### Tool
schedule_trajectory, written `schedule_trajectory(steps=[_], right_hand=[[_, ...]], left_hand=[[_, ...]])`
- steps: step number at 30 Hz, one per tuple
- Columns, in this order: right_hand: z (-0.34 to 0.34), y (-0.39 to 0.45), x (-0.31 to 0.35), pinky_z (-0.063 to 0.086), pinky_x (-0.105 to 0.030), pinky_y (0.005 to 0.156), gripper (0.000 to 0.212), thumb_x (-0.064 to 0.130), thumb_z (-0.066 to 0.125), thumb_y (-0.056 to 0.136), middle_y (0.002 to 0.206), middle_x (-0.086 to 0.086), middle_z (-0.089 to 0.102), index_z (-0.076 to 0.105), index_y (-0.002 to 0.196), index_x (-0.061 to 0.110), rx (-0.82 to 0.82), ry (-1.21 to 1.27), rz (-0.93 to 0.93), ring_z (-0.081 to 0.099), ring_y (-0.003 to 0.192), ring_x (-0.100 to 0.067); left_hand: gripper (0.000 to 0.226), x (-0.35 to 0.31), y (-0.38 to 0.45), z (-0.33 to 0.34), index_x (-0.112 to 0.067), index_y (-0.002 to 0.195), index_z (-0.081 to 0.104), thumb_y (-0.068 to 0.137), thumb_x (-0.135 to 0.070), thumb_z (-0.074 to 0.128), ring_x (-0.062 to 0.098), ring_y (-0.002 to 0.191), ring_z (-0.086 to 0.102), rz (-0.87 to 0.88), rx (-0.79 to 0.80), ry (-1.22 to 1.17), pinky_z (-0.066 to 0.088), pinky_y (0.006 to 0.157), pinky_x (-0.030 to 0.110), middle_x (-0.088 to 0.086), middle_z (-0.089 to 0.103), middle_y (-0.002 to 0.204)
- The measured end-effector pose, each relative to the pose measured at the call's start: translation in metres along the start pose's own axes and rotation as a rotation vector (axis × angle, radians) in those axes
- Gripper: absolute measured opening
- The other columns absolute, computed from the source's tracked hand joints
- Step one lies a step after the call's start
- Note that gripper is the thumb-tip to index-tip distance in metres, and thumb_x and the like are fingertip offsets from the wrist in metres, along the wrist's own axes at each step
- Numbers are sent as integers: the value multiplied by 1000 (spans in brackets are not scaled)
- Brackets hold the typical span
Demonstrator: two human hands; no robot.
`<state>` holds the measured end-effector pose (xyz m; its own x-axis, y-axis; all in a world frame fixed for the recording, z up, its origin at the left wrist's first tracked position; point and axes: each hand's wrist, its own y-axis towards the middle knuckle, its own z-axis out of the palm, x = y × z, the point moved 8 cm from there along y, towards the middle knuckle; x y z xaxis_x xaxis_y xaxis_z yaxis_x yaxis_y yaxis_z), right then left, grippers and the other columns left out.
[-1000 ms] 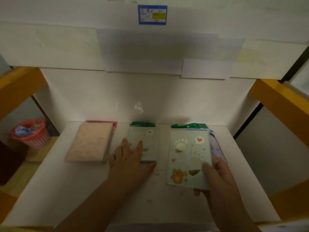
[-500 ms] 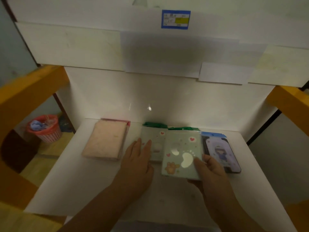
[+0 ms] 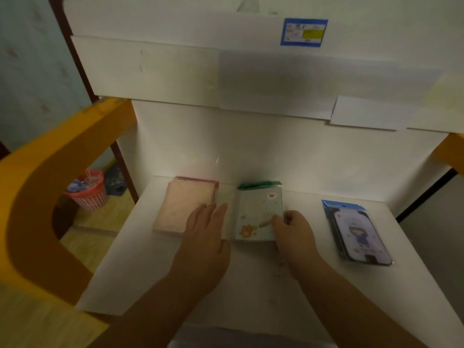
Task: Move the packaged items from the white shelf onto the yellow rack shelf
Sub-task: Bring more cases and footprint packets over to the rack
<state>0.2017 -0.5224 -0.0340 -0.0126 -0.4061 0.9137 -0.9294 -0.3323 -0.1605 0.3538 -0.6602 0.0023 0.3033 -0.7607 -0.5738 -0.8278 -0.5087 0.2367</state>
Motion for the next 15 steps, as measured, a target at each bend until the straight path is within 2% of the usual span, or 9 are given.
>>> schedule_trajectory(steps=[7,11,15], right_hand=[[-5,5,5,60,-35,71,15,42,54,95,94,5,64,50,99,28,17,-381,-102,65,82,-13],[-1,4,3,61,-35,69,33,46,54,94,95,4,64,55,117,22,18,-438,-107,65,81,-13],[-2,7,-3,61,-39,73,44,47,55,94,101,1,65,52,127,19,2,-415,-76,65,84,-13]], left_hand=[[63,5,1,0,-23,151,26,89,-30,35,18,144,12,-1,0,-21,10,111,26,2,25,156],[65,5,0,0,-23,150,28,86,-29,35,18,143,12,1,2,-40,12,112,27,3,26,155],[66,7,0,-1,-23,150,28,86,-28,37,18,145,11,10,8,-36,12,113,28,3,26,156]])
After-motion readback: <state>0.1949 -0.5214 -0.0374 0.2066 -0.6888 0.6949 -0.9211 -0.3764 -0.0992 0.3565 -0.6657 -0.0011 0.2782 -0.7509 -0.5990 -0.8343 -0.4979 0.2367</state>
